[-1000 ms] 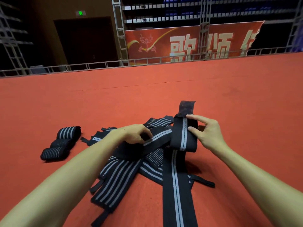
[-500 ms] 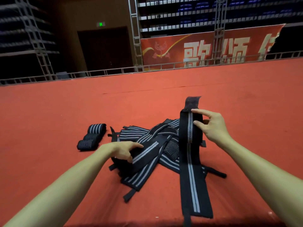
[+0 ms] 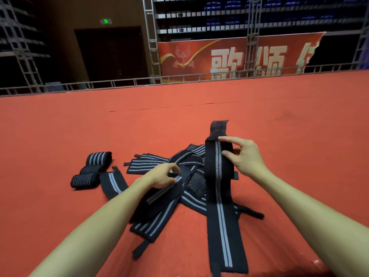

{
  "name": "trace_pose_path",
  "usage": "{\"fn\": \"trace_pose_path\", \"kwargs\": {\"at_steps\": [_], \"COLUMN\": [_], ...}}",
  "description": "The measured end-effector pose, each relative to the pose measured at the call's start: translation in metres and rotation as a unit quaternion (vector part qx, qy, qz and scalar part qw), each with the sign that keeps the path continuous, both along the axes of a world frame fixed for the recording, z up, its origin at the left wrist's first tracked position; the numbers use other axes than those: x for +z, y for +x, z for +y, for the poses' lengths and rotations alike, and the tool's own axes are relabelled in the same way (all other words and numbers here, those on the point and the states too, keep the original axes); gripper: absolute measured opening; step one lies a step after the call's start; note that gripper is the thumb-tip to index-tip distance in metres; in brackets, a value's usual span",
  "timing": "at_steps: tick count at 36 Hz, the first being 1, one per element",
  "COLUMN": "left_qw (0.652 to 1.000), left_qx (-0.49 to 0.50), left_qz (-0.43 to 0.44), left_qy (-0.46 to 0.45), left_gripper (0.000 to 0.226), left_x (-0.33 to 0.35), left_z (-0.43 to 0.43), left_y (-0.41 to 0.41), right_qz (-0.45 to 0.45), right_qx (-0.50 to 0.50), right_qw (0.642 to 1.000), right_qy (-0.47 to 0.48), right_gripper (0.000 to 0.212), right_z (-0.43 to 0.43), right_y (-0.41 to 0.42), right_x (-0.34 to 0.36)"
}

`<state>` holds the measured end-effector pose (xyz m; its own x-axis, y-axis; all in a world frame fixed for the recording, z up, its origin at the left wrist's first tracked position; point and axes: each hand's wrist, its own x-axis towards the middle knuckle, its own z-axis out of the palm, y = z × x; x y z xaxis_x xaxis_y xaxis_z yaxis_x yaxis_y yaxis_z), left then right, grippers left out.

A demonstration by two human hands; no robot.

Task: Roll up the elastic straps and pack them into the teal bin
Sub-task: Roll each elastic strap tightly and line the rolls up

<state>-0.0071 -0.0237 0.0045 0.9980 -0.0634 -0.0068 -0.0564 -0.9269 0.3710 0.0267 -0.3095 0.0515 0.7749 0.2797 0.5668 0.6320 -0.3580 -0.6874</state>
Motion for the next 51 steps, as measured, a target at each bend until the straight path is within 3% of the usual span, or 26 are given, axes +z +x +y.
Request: {"fn": "trace_pose_path", "kwargs": {"at_steps": [3, 7, 16, 30, 44, 51], "left_qw": [0.999, 0.998, 0.990, 0.917, 0.898, 0.880], "left_qx": [-0.031, -0.041, 0.027, 0.105, 0.015, 0.027], "left_qz": [0.040, 0.043, -0.098, -0.346, -0.371, -0.426], "left_qy": [0.004, 0.006, -0.096, -0.170, -0.234, -0.210], "left_gripper": [0.022, 0.028, 0.032, 0.040, 0.035, 0.043], "left_x": [0.006, 0.022, 0.110, 0.262, 0.304, 0.323], "left_z": [-0.005, -0.001, 0.011, 0.029, 0.016, 0.028], "left_y": [0.005, 0.002, -0.043, -0.105, -0.121, -0.119], "right_qz": [-0.007, -0.012, -0.024, -0.034, -0.076, -0.118], "right_qx": [-0.003, -0.005, -0.003, 0.009, 0.045, 0.038], "right_qw": [1.000, 1.000, 0.999, 0.997, 0.996, 0.992], "right_qy": [-0.004, -0.006, 0.025, 0.067, 0.016, 0.024], "right_gripper": [0.044, 0.043, 0.043, 0.047, 0.047, 0.046], "right_z": [-0.003, -0.007, -0.002, 0.018, 0.022, 0.025], "right_y": [0.003, 0.003, -0.014, -0.030, -0.050, -0.053], "right_x": [0.005, 0.014, 0.052, 0.129, 0.192, 0.228]}}
